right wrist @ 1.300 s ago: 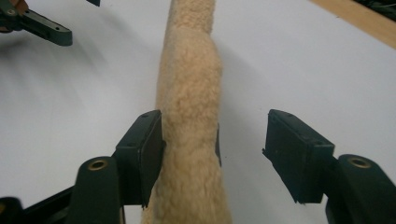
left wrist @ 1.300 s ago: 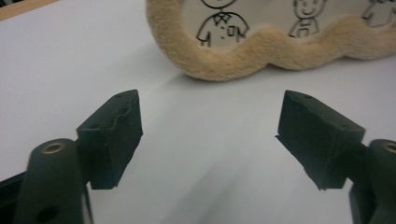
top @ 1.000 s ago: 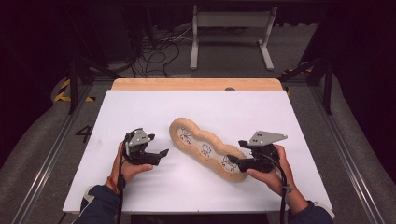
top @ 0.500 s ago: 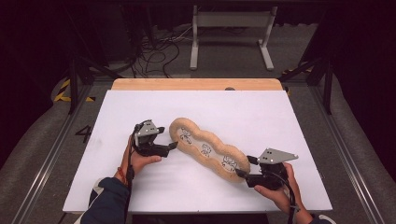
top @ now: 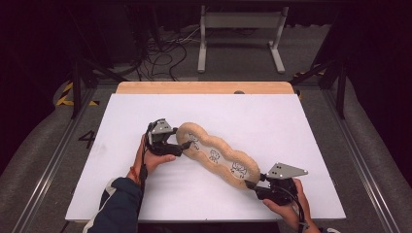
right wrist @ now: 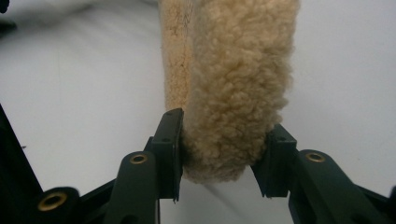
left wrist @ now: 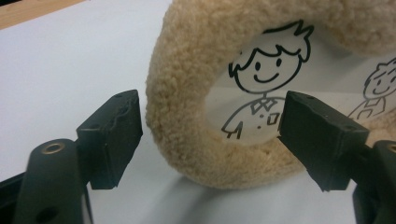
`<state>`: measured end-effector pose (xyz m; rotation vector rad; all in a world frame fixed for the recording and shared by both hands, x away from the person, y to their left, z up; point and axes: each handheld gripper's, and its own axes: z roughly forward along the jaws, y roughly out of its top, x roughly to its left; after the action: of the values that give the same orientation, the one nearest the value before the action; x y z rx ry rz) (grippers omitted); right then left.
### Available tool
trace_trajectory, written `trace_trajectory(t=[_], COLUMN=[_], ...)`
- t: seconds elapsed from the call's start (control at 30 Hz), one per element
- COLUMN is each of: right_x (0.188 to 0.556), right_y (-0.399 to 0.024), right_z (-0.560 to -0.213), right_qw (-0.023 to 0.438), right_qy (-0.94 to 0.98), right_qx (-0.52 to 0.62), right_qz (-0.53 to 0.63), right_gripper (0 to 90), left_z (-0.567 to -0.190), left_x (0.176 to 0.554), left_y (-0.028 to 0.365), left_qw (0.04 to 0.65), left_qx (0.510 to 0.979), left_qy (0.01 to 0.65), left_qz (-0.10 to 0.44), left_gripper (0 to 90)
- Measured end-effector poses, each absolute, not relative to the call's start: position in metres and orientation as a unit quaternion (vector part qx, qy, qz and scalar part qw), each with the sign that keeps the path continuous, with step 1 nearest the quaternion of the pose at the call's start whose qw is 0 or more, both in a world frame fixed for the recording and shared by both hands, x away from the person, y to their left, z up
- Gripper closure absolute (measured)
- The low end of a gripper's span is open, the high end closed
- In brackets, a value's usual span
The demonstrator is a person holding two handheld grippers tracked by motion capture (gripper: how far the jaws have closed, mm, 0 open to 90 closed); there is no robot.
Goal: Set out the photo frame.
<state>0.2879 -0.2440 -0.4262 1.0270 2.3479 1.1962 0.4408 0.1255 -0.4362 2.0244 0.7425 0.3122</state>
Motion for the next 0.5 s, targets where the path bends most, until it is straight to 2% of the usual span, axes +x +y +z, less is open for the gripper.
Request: trace_trajectory(t=[0.3,0.37,0.5], right_x=[0.2877,0.2877,0.2893], right_y=[-0.2439,-0.2438,-0.2445], right_z=[-0.4267,-0.4274,-0.4278], right_qw=[0.161,0.164,0.171], right_qy=[0.816,0.814,0.811], right_qx=[0.360,0.361,0.363], right_qz=[0.423,0.425,0.425], right_gripper=[60.4,60.9,60.9], left_z=[-0.4369,-0.4371,-0.4361], left_x=[0.4445,0.4453,0.4444], left_y=[0.1217,0.1246,0.1279], left_qw=[0.458,0.457,0.453], left_qx=[0.827,0.827,0.828], left_qy=[0.298,0.302,0.302], left_qz=[0.130,0.132,0.134], left_gripper=[33.4,40.1,45.6])
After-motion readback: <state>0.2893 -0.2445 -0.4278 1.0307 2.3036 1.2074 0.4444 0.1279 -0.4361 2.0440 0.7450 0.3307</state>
